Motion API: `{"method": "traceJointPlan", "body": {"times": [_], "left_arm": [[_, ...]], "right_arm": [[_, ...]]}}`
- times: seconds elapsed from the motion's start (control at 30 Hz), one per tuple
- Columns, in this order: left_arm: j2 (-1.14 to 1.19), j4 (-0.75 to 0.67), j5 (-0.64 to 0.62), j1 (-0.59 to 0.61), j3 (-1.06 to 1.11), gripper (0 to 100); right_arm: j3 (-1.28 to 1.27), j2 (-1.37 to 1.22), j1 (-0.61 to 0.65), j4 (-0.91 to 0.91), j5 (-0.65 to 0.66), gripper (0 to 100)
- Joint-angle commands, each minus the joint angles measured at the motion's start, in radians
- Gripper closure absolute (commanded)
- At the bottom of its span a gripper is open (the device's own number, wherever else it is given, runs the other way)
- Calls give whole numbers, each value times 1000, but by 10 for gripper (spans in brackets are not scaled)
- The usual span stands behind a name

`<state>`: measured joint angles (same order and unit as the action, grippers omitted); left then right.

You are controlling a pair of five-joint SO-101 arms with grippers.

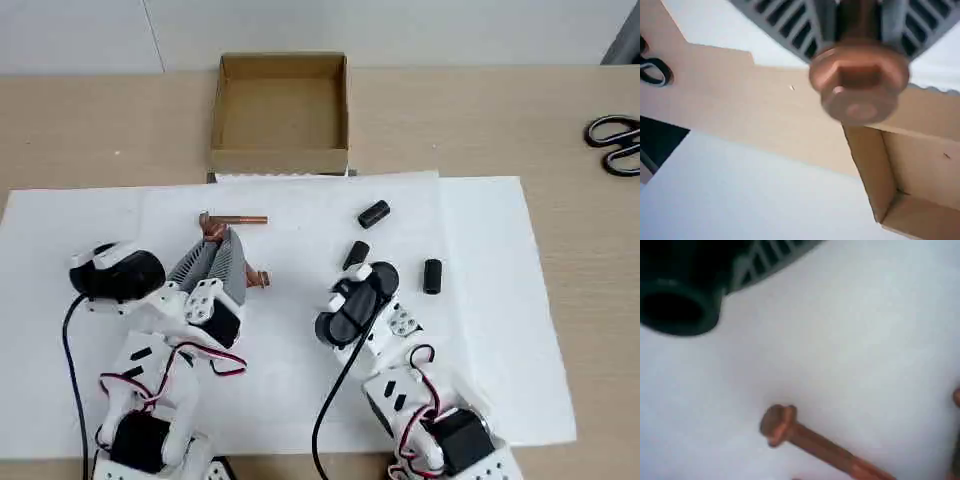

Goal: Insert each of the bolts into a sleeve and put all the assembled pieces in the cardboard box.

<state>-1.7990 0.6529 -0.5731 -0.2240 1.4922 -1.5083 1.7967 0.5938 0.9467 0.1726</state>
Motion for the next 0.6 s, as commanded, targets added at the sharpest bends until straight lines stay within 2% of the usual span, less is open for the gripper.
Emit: {"method": "traceJointPlan", "body": {"times": [0.0, 0.23, 0.57], "left_arm": [[-12, -34, -8, -57, 2, 994], [-12, -32, -8, -196, 2, 994], [-12, -32, -8, -236, 2, 994]], "right_arm": [[8, 15, 27, -31, 11, 996], [6, 15, 45, -58, 12, 996], [-21, 15, 48, -88, 12, 996]]}}
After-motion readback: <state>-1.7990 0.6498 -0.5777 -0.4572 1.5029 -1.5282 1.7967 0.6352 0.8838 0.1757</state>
